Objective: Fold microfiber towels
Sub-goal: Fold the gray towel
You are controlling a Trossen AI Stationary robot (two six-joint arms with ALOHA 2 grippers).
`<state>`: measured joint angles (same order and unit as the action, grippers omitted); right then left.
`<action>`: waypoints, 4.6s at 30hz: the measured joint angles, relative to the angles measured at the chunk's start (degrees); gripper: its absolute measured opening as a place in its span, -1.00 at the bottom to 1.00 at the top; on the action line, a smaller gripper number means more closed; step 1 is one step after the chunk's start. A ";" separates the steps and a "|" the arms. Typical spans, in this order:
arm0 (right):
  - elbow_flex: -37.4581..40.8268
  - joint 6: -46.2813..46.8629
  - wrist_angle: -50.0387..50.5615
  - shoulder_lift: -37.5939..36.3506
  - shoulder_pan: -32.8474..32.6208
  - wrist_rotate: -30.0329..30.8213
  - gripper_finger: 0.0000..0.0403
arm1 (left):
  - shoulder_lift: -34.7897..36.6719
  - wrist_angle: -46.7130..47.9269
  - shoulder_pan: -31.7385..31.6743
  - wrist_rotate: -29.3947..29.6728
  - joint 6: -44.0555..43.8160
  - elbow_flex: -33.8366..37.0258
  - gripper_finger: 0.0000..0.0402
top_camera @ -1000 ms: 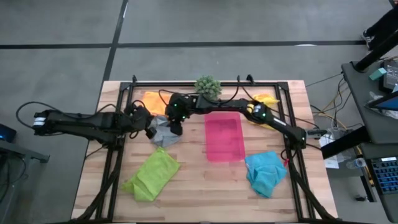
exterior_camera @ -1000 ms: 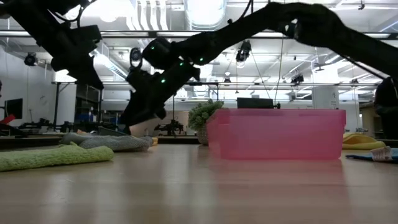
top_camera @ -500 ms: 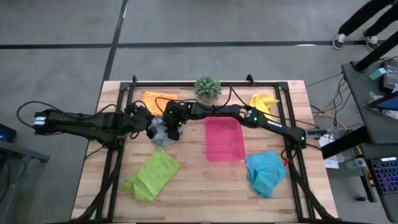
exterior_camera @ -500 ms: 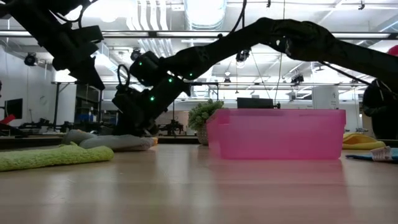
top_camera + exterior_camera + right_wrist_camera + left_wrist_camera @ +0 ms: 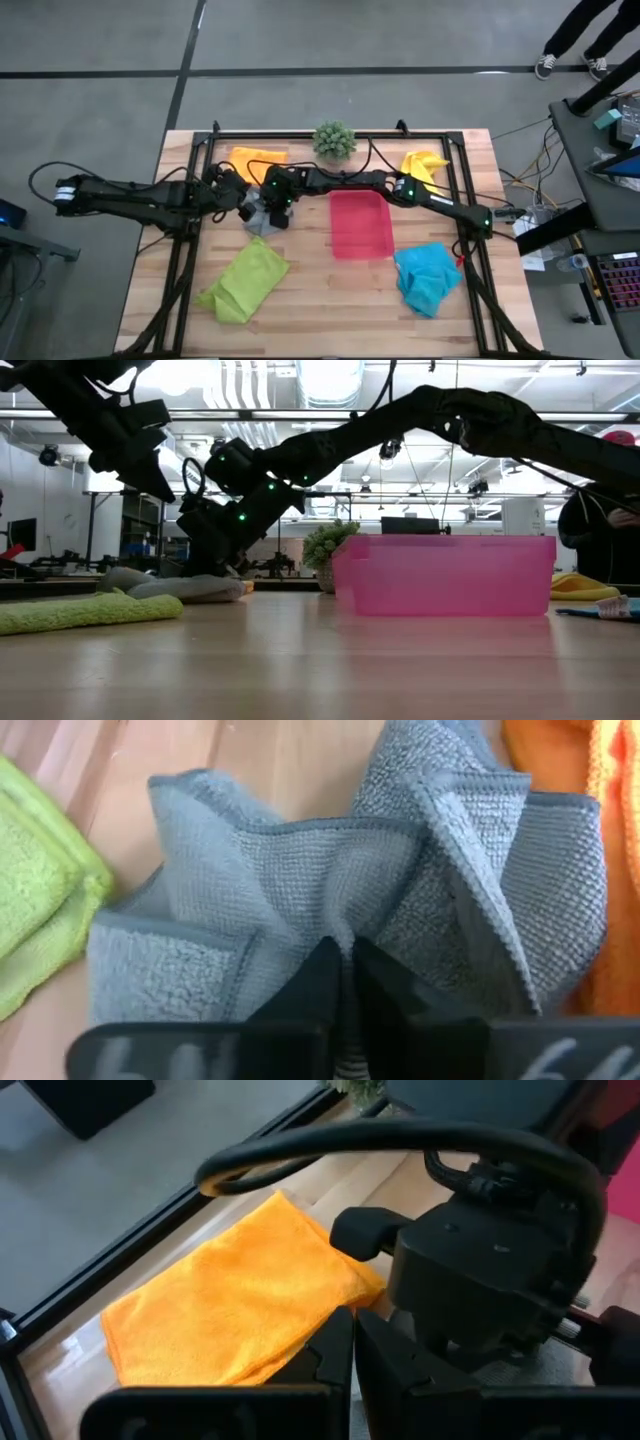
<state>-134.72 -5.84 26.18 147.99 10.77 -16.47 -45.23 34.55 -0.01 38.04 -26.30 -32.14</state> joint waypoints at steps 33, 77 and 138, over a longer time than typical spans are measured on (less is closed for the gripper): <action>3.02 -1.64 17.53 -6.98 -9.23 13.68 -0.78 | 3.03 -7.20 0.09 -10.88 -1.70 -0.11 -1.00; 4.06 -0.19 18.82 -9.65 -9.54 16.61 -0.95 | 4.28 -7.02 0.07 -10.96 -0.17 -0.13 -1.00; 29.84 1.79 -15.25 -22.38 -8.13 23.46 -0.18 | 4.43 -7.08 0.13 -20.71 -0.31 -0.13 -1.00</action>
<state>-104.88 -4.05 10.93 125.61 2.64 6.99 -40.79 27.48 0.12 17.33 -26.61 -32.27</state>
